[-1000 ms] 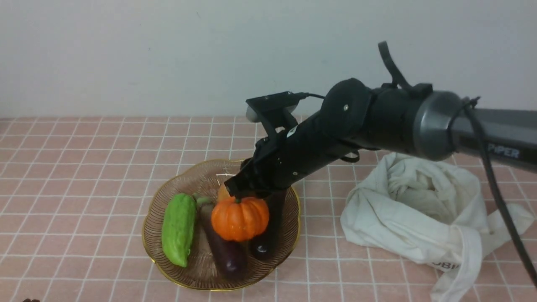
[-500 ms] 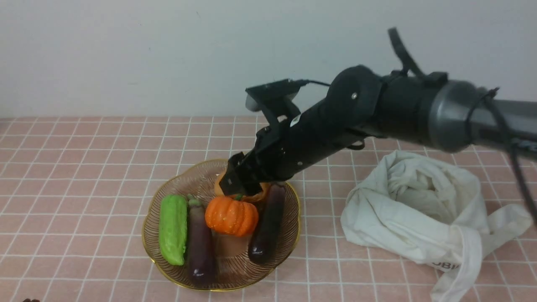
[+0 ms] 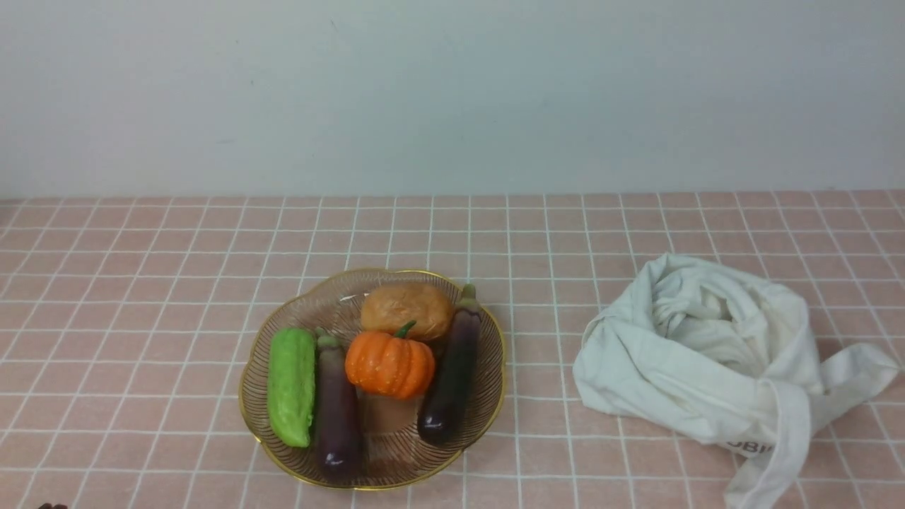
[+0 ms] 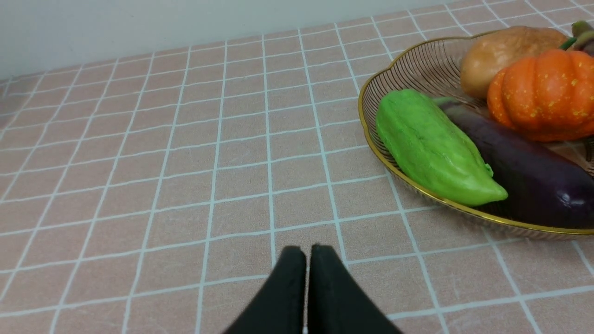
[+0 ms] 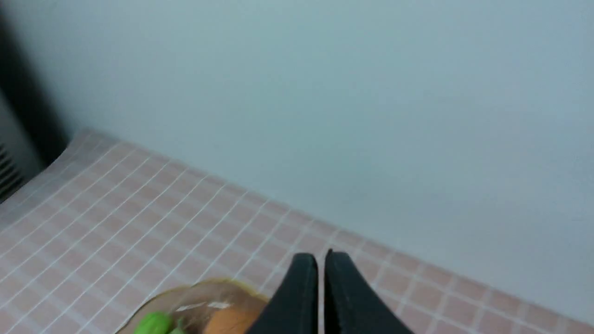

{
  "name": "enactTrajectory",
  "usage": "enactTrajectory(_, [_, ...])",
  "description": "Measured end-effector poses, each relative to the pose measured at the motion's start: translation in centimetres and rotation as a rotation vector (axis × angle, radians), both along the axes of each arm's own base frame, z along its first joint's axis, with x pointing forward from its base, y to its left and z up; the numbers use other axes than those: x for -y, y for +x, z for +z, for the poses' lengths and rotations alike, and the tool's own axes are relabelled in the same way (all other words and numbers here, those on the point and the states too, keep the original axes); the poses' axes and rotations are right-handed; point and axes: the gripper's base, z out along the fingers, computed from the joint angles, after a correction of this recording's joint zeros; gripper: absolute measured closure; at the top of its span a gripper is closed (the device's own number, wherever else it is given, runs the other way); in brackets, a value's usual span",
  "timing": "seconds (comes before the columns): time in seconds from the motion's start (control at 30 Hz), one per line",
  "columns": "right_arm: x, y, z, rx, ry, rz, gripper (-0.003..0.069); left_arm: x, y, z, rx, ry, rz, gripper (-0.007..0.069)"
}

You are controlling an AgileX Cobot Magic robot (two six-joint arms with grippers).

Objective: Take vegetables from bag on pink coffee tablecloth place on plate.

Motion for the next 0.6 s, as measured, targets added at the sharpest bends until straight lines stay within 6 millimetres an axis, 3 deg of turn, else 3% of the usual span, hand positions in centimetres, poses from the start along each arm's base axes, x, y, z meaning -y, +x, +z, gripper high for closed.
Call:
enactTrajectory(0.13, [3.7, -4.5, -1.9, 0.106, 0.016, -0.132, 0.0671, 0.0, 0.0, 0.0, 0.0, 0.0, 0.0, 0.0629])
enactTrajectory(0.27, [6.6, -9.0, -5.8, 0.268, 0.056, -0.193, 0.0671, 0.0, 0.0, 0.0, 0.0, 0.0, 0.0, 0.0629])
enactTrajectory(0.3, [6.7, -9.3, -5.9, 0.284, 0.069, -0.189, 0.0671, 0.0, 0.0, 0.0, 0.0, 0.0, 0.0, 0.0629])
enactTrajectory(0.33, [7.5, -11.0, -6.9, 0.373, 0.095, -0.182, 0.0671, 0.0, 0.0, 0.0, 0.0, 0.0, 0.0, 0.0629])
enactTrajectory(0.47, [8.5, -14.2, -9.2, 0.532, 0.201, -0.129, 0.0671, 0.0, 0.0, 0.0, 0.0, 0.0, 0.0, 0.0629])
enactTrajectory(0.6, [8.9, -15.4, -10.5, 0.564, 0.277, -0.106, 0.0671, 0.0, 0.0, 0.0, 0.0, 0.0, 0.0, 0.0629])
